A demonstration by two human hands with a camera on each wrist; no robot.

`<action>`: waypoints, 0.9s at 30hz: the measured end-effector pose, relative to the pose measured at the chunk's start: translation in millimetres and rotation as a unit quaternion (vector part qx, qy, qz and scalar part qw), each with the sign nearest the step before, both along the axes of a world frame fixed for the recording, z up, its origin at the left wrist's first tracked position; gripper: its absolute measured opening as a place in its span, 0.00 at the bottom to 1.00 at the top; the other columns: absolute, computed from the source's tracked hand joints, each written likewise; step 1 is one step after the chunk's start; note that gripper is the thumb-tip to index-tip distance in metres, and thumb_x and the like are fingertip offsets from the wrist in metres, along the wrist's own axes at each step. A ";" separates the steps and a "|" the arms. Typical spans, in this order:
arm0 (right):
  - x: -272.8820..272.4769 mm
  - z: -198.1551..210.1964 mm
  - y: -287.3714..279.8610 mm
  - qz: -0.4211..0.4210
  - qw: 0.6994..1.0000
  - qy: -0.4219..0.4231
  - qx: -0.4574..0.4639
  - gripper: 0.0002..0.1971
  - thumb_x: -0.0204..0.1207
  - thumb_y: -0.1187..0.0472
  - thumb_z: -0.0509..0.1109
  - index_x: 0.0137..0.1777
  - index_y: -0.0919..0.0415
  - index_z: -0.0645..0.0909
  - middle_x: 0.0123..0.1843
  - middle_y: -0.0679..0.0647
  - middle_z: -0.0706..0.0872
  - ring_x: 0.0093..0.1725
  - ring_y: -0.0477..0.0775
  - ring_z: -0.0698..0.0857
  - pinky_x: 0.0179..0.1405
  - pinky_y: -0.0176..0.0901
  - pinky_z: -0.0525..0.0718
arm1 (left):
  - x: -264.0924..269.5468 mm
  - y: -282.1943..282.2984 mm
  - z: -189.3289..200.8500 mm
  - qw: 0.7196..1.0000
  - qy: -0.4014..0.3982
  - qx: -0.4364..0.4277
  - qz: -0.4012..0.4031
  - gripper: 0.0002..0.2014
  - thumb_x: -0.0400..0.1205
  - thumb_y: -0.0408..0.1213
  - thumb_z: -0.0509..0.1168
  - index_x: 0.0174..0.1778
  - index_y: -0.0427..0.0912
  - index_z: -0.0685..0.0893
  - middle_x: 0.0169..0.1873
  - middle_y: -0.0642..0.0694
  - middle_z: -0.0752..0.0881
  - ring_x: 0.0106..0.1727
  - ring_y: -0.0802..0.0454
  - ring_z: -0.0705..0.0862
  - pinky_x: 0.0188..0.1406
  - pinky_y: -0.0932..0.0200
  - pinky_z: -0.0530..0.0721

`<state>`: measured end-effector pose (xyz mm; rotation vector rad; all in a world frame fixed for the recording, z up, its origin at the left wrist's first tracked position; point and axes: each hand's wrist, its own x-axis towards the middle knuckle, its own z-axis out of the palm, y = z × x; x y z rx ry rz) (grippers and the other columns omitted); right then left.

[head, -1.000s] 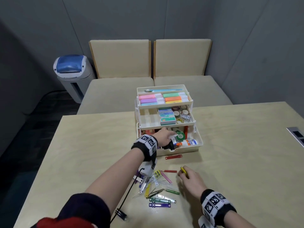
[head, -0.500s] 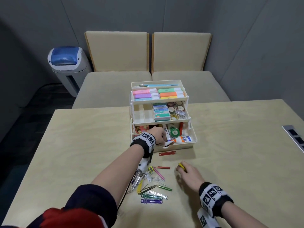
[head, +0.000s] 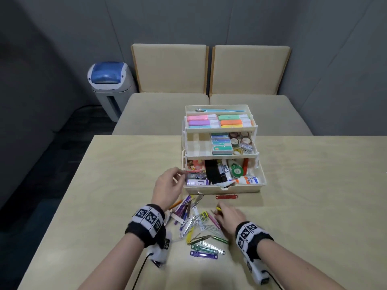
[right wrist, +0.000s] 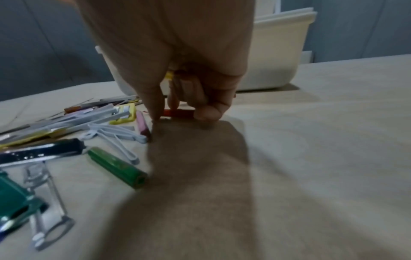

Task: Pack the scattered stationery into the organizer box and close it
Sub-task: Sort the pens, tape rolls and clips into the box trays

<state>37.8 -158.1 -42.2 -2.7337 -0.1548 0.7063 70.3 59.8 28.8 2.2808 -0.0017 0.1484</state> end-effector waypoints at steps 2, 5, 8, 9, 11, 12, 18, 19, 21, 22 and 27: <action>0.2 0.0 1.0 -0.004 1.000 0.022 -0.011 0.11 0.84 0.50 0.57 0.58 0.56 0.71 0.53 0.56 0.85 0.51 0.60 0.85 0.53 0.54 0.83 | -13.8 11.1 -17.9 0.999 0.020 0.015 0.038 0.03 0.81 0.38 0.65 0.44 0.47 0.84 0.34 0.54 0.83 0.35 0.57 0.80 0.35 0.60 0.78; -1.1 1.2 -2.3 -0.025 0.998 0.056 0.007 0.11 0.84 0.51 0.51 0.55 0.57 0.69 0.48 0.56 0.82 0.47 0.59 0.83 0.49 0.52 0.81 | -25.9 14.3 -45.7 0.994 0.085 0.055 0.035 0.03 0.80 0.40 0.64 0.42 0.49 0.82 0.33 0.53 0.83 0.36 0.54 0.81 0.36 0.57 0.77; -5.0 5.2 -4.4 -0.084 0.991 0.075 0.069 0.11 0.85 0.53 0.49 0.53 0.58 0.68 0.47 0.56 0.80 0.46 0.59 0.79 0.47 0.49 0.75 | -26.3 9.7 -68.4 0.980 0.148 0.134 -0.009 0.06 0.80 0.44 0.63 0.49 0.48 0.80 0.43 0.50 0.83 0.46 0.49 0.83 0.45 0.55 0.80; -6.5 6.3 -4.7 -0.105 0.988 0.075 0.089 0.11 0.85 0.53 0.49 0.52 0.59 0.69 0.48 0.57 0.80 0.47 0.59 0.79 0.47 0.49 0.74 | -24.8 7.5 -73.1 0.974 0.159 0.158 -0.020 0.08 0.80 0.44 0.63 0.52 0.47 0.79 0.48 0.48 0.82 0.49 0.47 0.83 0.48 0.54 0.80; -9.9 9.0 -4.5 -0.143 0.980 0.068 0.119 0.11 0.84 0.55 0.51 0.48 0.59 0.71 0.48 0.58 0.80 0.48 0.58 0.77 0.49 0.49 0.73 | -21.0 2.8 -76.6 0.967 0.165 0.194 -0.030 0.10 0.81 0.44 0.62 0.55 0.44 0.77 0.52 0.45 0.81 0.52 0.44 0.82 0.50 0.52 0.80; -11.5 9.2 -4.3 -0.158 0.976 0.063 0.132 0.11 0.84 0.56 0.52 0.43 0.58 0.71 0.47 0.58 0.79 0.48 0.58 0.76 0.49 0.49 0.72 | -19.5 1.2 -76.2 0.965 0.161 0.204 -0.030 0.10 0.82 0.44 0.61 0.55 0.43 0.77 0.52 0.45 0.80 0.51 0.44 0.82 0.49 0.52 0.80; -19.2 13.4 -0.9 -0.190 0.961 0.057 0.193 0.17 0.88 0.54 0.50 0.54 0.65 0.76 0.49 0.58 0.79 0.49 0.55 0.75 0.47 0.43 0.69 | -27.0 2.6 -77.1 0.941 0.144 0.291 -0.089 0.11 0.83 0.48 0.59 0.50 0.44 0.76 0.48 0.46 0.83 0.48 0.46 0.83 0.44 0.54 0.79; -19.6 13.2 -0.2 -0.195 0.959 0.060 0.198 0.17 0.88 0.53 0.50 0.54 0.64 0.75 0.47 0.58 0.80 0.46 0.55 0.77 0.43 0.41 0.71 | -29.8 3.5 -77.8 0.934 0.145 0.312 -0.096 0.11 0.83 0.49 0.59 0.50 0.44 0.78 0.49 0.46 0.83 0.49 0.46 0.83 0.44 0.54 0.80; -19.8 8.4 1.3 -0.219 0.948 0.067 0.220 0.13 0.88 0.56 0.50 0.51 0.63 0.72 0.39 0.57 0.81 0.34 0.54 0.80 0.29 0.37 0.76 | -33.2 5.1 -78.6 0.926 0.150 0.332 -0.098 0.13 0.82 0.50 0.60 0.52 0.44 0.79 0.49 0.45 0.83 0.51 0.46 0.83 0.46 0.54 0.80; -19.7 5.9 1.5 -0.235 0.941 0.070 0.234 0.10 0.87 0.58 0.50 0.52 0.62 0.71 0.37 0.58 0.81 0.29 0.54 0.80 0.23 0.36 0.77 | -34.0 5.1 -78.7 0.925 0.152 0.336 -0.096 0.14 0.82 0.51 0.60 0.53 0.43 0.79 0.50 0.45 0.83 0.52 0.46 0.83 0.46 0.54 0.80; -15.6 0.1 3.1 -0.186 0.966 0.061 0.169 0.09 0.87 0.58 0.49 0.56 0.58 0.69 0.49 0.56 0.82 0.42 0.55 0.82 0.40 0.44 0.77 | -29.7 -1.7 -75.8 0.910 0.172 0.365 -0.092 0.17 0.83 0.53 0.60 0.54 0.42 0.79 0.51 0.45 0.84 0.53 0.45 0.83 0.49 0.52 0.80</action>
